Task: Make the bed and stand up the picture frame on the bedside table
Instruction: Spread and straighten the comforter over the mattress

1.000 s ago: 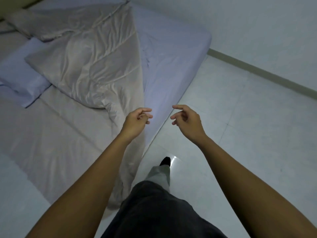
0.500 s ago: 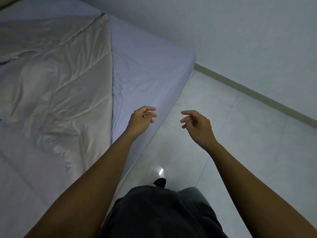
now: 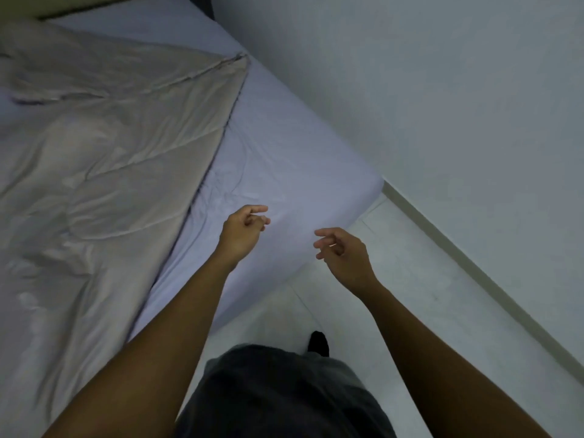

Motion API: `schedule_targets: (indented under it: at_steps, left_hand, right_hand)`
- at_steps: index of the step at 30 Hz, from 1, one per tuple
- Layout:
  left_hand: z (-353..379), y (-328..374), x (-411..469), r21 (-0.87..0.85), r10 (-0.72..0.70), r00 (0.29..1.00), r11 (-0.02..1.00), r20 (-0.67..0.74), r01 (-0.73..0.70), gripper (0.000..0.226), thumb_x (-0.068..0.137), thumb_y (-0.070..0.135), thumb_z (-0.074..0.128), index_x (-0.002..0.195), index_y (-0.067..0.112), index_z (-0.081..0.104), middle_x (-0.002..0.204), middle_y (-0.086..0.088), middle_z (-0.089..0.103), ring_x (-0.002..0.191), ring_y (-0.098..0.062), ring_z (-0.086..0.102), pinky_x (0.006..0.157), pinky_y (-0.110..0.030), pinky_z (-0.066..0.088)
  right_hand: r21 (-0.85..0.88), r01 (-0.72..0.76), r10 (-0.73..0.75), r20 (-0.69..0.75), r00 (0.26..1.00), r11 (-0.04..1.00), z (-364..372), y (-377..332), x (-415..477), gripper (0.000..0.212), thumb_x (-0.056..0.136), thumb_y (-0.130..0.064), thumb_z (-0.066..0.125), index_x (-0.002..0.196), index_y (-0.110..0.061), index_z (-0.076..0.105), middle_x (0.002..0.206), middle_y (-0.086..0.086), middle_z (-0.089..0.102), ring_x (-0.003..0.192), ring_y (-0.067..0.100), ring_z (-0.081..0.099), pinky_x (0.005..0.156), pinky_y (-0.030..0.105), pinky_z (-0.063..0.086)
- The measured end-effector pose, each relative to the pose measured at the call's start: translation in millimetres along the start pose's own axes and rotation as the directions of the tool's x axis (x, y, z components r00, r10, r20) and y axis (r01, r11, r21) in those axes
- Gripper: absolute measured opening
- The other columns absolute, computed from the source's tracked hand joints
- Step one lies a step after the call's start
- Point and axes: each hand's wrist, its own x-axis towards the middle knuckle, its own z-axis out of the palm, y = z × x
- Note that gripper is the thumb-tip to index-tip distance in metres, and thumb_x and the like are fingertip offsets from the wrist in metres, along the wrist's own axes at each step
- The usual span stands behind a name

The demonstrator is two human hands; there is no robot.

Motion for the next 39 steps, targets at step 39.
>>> schedule_targets:
  at_steps: [39]
  left_hand:
    - [-330,-87,223,-0.484,-0.491,0.404,0.866,-0.772,0.128,0.015,0.093,0.016,0.064,0.107,0.013,0.072,0.107,-0.006,0.073,0.101,-0.019,0.068,0.089,-0.023,0.049]
  right_hand:
    - [-0.03,0.491,-0.268,0.809,0.524,0.871,424,-232,463,0.028,0.088,-0.023,0.053,0.087,-0.044,0.071,0.085,-0.008,0.076,0.081,0.016,0.074,0.079,0.041,0.06]
